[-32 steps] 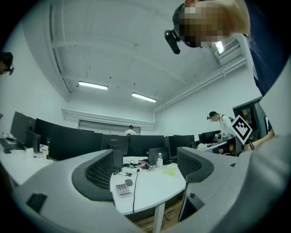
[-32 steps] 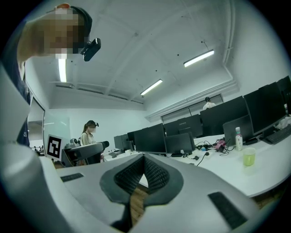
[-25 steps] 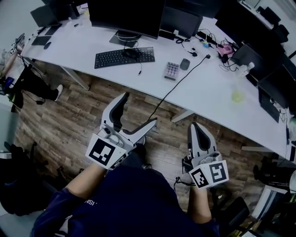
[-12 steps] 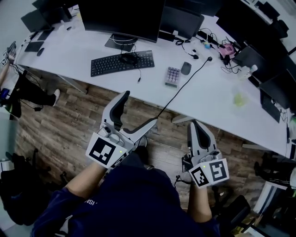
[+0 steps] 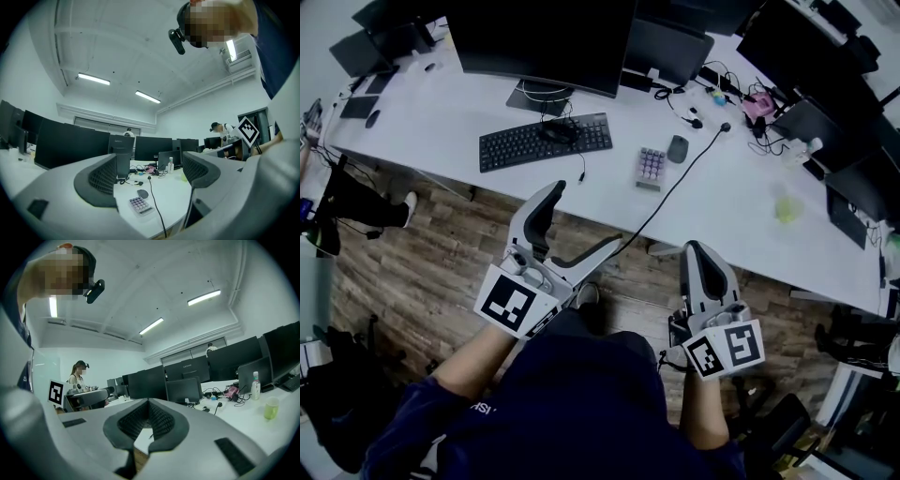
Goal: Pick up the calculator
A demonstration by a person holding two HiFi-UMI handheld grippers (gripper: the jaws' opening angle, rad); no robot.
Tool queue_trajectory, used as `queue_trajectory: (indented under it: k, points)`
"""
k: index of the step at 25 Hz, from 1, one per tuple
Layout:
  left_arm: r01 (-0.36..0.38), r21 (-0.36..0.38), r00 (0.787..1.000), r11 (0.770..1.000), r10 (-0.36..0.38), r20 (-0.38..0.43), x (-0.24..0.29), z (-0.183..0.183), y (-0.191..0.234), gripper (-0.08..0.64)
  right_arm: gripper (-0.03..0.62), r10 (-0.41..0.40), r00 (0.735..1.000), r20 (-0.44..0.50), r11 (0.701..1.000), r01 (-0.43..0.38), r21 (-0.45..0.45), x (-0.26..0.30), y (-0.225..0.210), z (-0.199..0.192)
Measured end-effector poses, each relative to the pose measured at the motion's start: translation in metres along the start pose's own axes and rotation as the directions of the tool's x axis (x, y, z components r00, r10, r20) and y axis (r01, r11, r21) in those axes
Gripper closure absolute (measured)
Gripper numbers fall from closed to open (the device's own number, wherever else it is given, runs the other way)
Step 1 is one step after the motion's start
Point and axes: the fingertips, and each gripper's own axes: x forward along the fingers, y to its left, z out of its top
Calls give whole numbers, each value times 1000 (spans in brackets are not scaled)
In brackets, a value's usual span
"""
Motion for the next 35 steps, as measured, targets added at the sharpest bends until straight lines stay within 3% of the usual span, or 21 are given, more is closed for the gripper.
queue_trajectory:
  k: [19, 35]
  points:
    - [27, -28, 999, 999, -28, -41, 46, -17, 21, 137, 589, -12, 1000, -24, 1000, 12, 16, 35, -31, -2]
    - [-51, -76, 993, 996, 42, -111, 106, -53, 39, 137, 589, 59, 995, -81, 998, -57, 30, 83, -93, -8]
